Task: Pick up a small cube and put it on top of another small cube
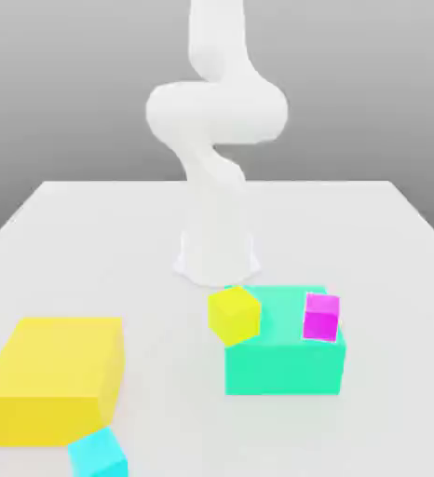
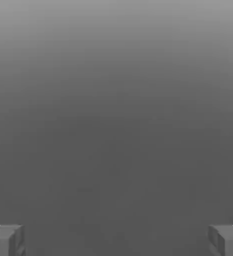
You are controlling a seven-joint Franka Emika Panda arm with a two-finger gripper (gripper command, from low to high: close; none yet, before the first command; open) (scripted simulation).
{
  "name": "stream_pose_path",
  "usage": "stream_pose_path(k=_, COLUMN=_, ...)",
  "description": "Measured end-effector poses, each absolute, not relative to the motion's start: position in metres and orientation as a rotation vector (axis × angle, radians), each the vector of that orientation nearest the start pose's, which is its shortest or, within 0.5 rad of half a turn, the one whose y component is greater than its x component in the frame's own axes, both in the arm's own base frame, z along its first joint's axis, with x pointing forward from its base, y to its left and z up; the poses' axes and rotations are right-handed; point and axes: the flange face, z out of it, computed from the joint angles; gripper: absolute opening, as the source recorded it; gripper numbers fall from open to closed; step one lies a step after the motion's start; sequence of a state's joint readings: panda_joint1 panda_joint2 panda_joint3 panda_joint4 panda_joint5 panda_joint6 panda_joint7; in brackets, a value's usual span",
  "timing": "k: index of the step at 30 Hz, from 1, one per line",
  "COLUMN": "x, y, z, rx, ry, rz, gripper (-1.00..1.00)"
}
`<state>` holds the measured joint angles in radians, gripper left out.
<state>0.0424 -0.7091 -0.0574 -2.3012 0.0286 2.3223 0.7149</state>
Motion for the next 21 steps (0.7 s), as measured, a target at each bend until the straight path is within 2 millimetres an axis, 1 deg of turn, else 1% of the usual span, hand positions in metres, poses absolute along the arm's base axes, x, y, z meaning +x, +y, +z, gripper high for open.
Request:
stream_pose_path(k=2, x=0.406, y=-0.022, z=0.65, rx=-2.542, ry=0.922, rz=-0.844, gripper=0.0)
stream_pose_path(k=5, x=0.44, y=-0.034, z=0.605, rx=-2.603, ry=0.856, rz=-0.732, gripper=0.0)
stream_pose_path(k=8, x=0.468, y=-0.045, z=0.556, rx=-2.658, ry=0.794, rz=-0.628, gripper=0.0)
stream_pose_path(k=11, x=0.49, y=-0.055, z=0.506, rx=-2.711, ry=0.735, rz=-0.532, gripper=0.0)
stream_pose_path(k=13, x=0.502, y=-0.061, z=0.471, rx=-2.746, ry=0.697, rz=-0.471, gripper=0.0)
stream_pose_path(k=16, x=0.514, y=-0.071, z=0.419, rx=-2.8, ry=0.641, rz=-0.384, gripper=0.0)
stream_pose_path(k=21, x=0.522, y=-0.092, z=0.336, rx=-2.897, ry=0.551, rz=-0.25, gripper=0.0)
